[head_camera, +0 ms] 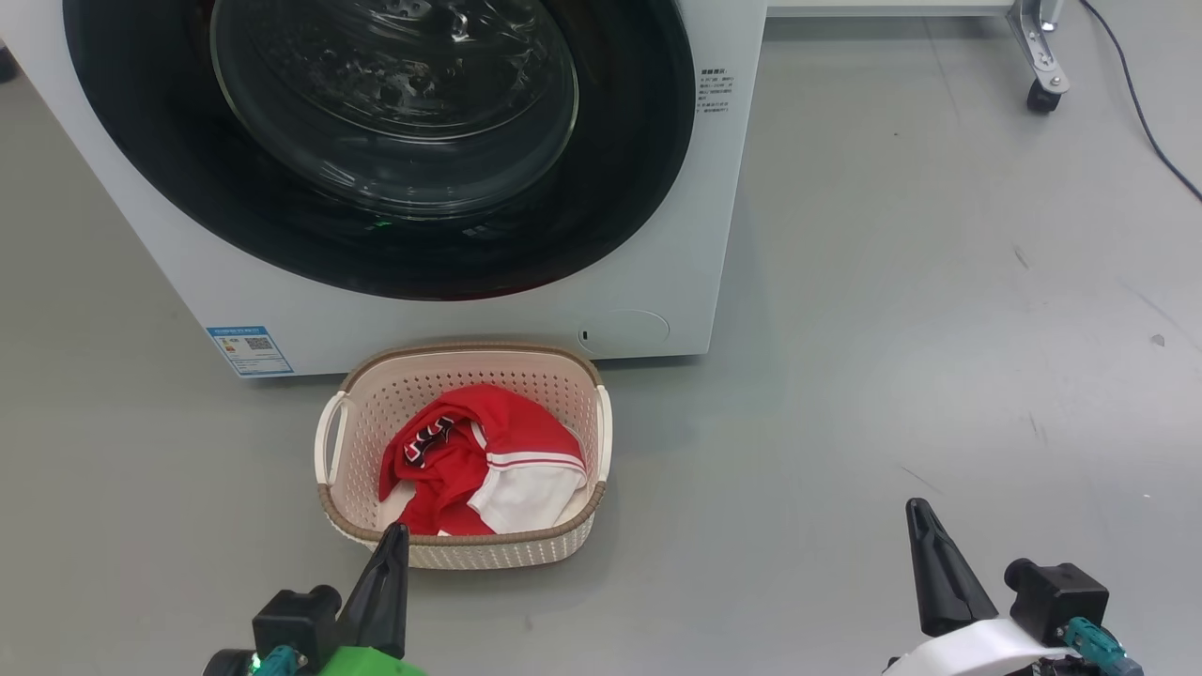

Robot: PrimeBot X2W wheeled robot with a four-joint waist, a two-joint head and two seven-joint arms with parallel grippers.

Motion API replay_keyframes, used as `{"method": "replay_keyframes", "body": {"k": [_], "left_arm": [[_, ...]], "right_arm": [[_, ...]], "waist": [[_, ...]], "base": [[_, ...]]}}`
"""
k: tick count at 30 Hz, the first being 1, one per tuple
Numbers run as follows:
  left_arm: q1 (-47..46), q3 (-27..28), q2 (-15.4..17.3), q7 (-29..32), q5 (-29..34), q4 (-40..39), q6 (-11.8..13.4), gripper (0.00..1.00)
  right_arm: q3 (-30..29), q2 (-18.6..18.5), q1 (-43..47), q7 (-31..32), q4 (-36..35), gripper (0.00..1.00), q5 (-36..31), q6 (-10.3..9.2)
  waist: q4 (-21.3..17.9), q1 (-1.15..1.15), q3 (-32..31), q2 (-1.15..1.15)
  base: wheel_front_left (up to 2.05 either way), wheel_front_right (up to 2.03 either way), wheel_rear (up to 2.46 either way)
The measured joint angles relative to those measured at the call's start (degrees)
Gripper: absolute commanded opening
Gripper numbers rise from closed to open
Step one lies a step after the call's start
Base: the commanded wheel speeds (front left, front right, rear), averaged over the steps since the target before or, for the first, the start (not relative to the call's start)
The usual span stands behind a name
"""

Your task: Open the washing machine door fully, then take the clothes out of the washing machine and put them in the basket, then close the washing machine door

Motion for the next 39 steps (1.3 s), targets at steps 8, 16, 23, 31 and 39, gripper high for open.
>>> {"method": "replay_keyframes", "body": {"k": [8, 16, 23, 31, 39], "left_arm": [[0.0, 1.1, 0.0, 1.2, -6.4, -0.6, -0.9, 0.0], [0.0, 2.7, 0.0, 2.6, -12.4, -1.1, -1.3, 0.0], [0.0, 4.1, 0.1, 4.0, -17.3, -1.4, -1.9, 0.0], [0.0, 5.6, 0.2, 5.6, -24.0, -1.5, -2.4, 0.0], [-0.1, 6.9, 0.4, 7.0, -30.2, -1.5, -3.0, 0.0]], "right_arm": [[-1.0, 0.2, 0.0, 0.9, -0.3, 0.0, 6.5, 0.44], [-2.3, 0.3, -0.1, 2.3, -0.3, 0.0, 12.3, 0.91], [-3.3, 0.2, -0.4, 3.4, -0.3, 0.0, 17.5, 1.07], [-4.7, 0.0, -1.5, 5.1, -0.1, 0.0, 24.2, 1.96], [-5.9, -0.1, -2.6, 6.4, 0.2, 0.0, 30.1, 2.47]], "waist": [[-0.3, 0.0, -0.3, 0.0], [-0.6, 0.0, -0.6, 0.0], [-0.8, 0.0, -0.8, 0.0], [-1.1, 0.0, -1.2, 0.0], [-1.3, 0.0, -1.4, 0.0]], "base": [[0.0, 0.0, 0.0], [0.0, 0.0, 0.0], [0.0, 0.0, 0.0], [0.0, 0.0, 0.0], [0.0, 0.0, 0.0]]}}
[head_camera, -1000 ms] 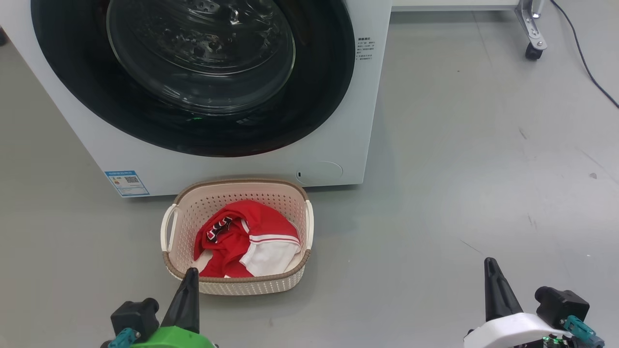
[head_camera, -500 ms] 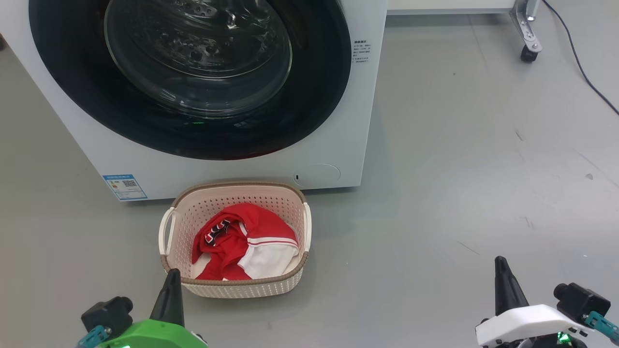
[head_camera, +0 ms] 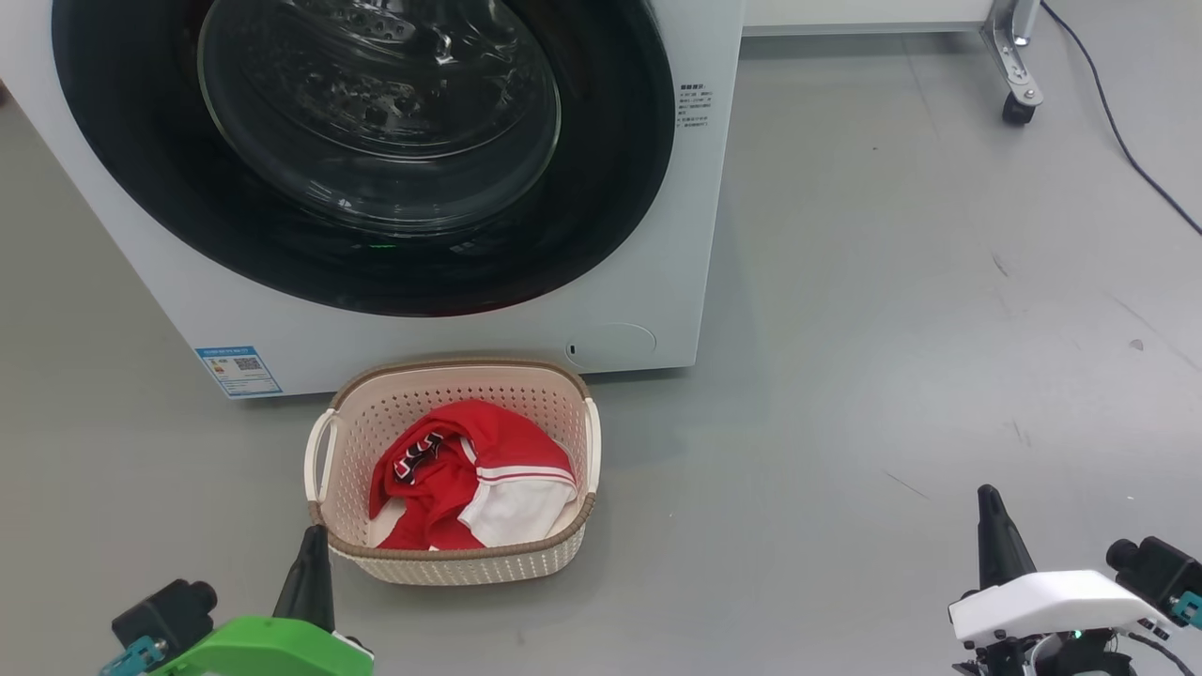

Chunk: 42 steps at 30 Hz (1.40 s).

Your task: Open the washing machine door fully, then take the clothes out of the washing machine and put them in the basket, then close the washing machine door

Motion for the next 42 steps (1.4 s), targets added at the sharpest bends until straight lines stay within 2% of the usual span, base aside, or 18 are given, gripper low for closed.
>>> {"method": "replay_keyframes", "body": {"k": [42], "left_arm": [[-2.3, 7.2, 1.3, 6.8, -29.7, 0.2, -4.1, 0.0]], "right_arm": [[-6.0, -0.7, -4.9, 6.8, 3.3, 0.0, 29.9, 3.46]], "waist": [[-1.3, 0.0, -1.5, 0.0]], "base": [[0.0, 0.0, 0.0]]}}
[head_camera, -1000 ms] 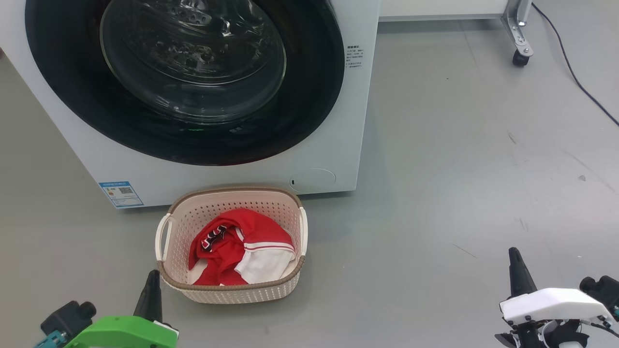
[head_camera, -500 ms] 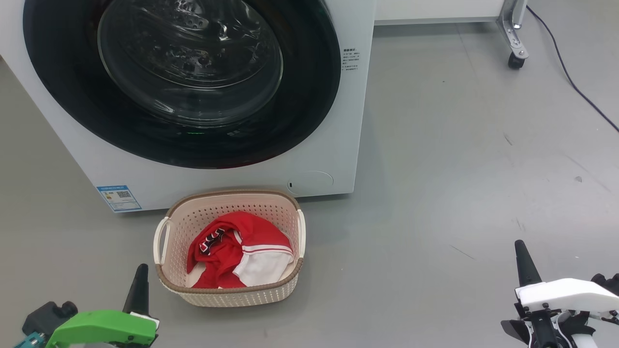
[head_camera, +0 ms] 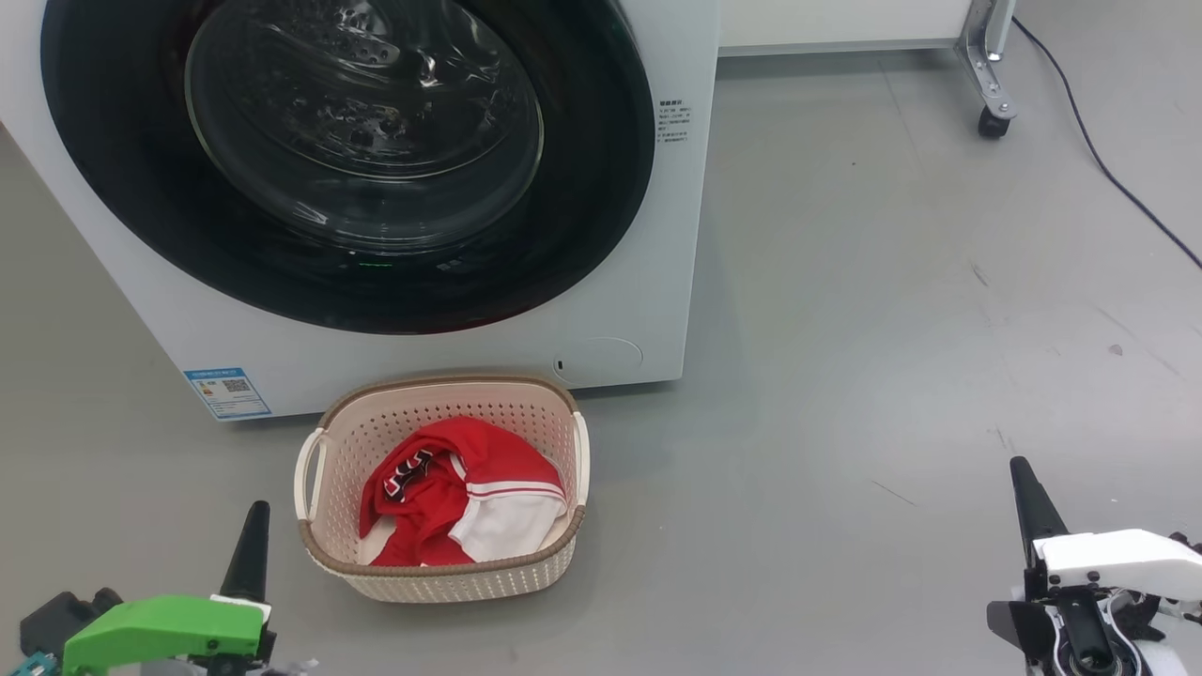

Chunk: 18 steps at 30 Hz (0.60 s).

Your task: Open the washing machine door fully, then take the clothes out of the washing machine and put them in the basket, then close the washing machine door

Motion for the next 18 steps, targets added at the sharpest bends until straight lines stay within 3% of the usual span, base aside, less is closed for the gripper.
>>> {"method": "replay_keyframes", "body": {"k": [18], "left_arm": [[-1.2, 3.3, 0.4, 2.9, -13.3, 0.2, -1.5, 0.0]], "right_arm": [[-2.6, -0.2, -2.5, 2.7, 1.3, 0.0, 13.1, 1.54]], "waist": [[-0.6, 0.0, -0.6, 0.0]], "base": [[0.0, 0.0, 0.0]]}}
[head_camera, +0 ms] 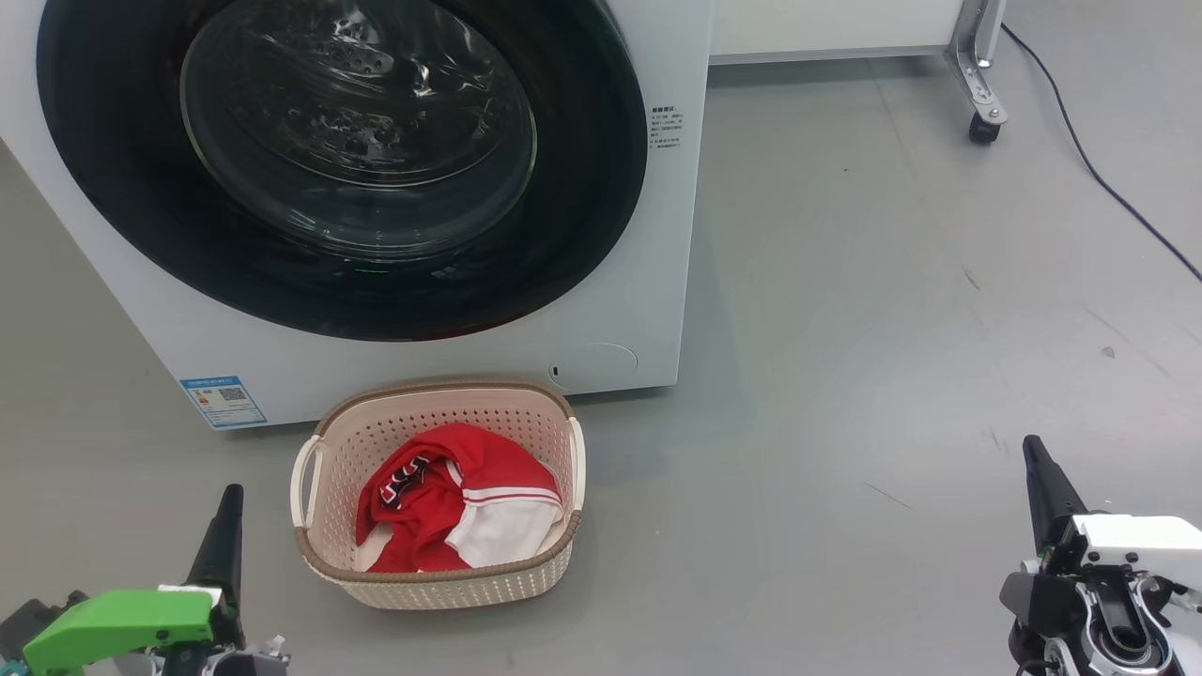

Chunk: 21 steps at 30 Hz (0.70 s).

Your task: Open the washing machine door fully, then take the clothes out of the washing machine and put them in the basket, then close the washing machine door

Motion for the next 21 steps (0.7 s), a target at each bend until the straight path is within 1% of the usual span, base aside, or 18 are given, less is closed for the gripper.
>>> {"method": "replay_keyframes", "body": {"k": [2, 21], "left_arm": [[0.0, 0.1, 0.0, 0.0, -0.2, 0.0, -0.4, 0.0], [-0.2, 0.1, 0.0, 0.3, -0.2, 0.5, -0.4, 0.0]], "right_arm": [[-0.1, 0.0, 0.0, 0.0, 0.1, 0.0, 0.3, 0.01], [-0.3, 0.0, -0.6, 0.0, 0.6, 0.0, 0.3, 0.03]], "waist": [[0.0, 0.0, 0.0, 0.0], [0.0, 0.0, 0.0, 0.0]], "base": [[0.0, 0.0, 0.0], [0.0, 0.0, 0.0]]}}
